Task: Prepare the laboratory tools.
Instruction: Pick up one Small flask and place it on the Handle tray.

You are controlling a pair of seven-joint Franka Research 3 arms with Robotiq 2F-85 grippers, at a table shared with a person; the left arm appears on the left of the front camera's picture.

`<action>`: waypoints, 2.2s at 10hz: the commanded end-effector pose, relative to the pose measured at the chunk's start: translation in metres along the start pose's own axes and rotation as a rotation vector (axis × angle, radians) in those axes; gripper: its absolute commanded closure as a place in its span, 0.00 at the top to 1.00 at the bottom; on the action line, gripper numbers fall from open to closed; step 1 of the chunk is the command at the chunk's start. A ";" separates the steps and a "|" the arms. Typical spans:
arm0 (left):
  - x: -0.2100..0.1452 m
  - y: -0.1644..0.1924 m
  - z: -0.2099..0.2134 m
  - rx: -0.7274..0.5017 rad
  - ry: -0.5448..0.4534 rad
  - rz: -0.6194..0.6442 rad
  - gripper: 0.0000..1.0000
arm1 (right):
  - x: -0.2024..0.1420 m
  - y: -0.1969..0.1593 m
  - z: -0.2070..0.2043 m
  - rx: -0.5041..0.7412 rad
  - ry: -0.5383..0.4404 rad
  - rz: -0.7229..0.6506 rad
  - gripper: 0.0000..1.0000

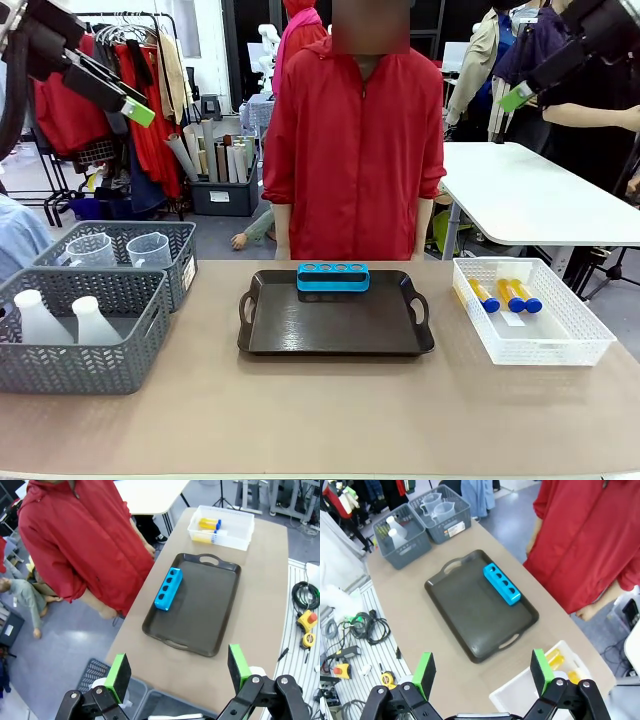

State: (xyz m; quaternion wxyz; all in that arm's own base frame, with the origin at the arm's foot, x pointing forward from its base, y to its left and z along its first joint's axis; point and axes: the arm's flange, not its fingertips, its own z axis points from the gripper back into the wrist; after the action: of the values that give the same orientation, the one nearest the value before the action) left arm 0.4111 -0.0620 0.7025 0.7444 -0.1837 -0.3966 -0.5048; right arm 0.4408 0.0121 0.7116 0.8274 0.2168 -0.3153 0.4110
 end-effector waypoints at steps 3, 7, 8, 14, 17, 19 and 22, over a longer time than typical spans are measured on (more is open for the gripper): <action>0.000 0.000 0.000 0.000 0.000 0.000 1.00 | -0.006 -0.004 0.004 0.002 0.001 -0.007 1.00; 0.000 0.000 0.000 0.000 0.000 0.000 1.00 | -0.006 -0.004 0.004 0.002 0.001 -0.007 1.00; 0.000 0.000 0.000 0.000 0.000 0.000 1.00 | -0.006 -0.004 0.004 0.002 0.001 -0.007 1.00; 0.000 0.000 0.000 0.000 0.000 0.000 1.00 | -0.006 -0.004 0.004 0.002 0.001 -0.007 1.00; -0.001 0.000 -0.001 0.011 0.015 -0.004 1.00 | -0.006 -0.004 0.004 0.002 0.001 -0.007 1.00; -0.002 -0.003 -0.005 0.085 0.256 0.158 1.00 | -0.006 -0.004 0.004 0.002 0.001 -0.007 1.00; -0.022 -0.011 -0.015 0.133 0.435 0.287 1.00 | -0.006 -0.004 0.004 0.002 0.001 -0.007 1.00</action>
State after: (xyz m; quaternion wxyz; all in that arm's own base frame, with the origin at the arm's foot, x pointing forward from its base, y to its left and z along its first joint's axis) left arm 0.4114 -0.0584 0.6739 0.8737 -0.0685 -0.2516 -0.4106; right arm 0.4404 0.0037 0.7087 0.8310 0.2159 -0.3118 0.4070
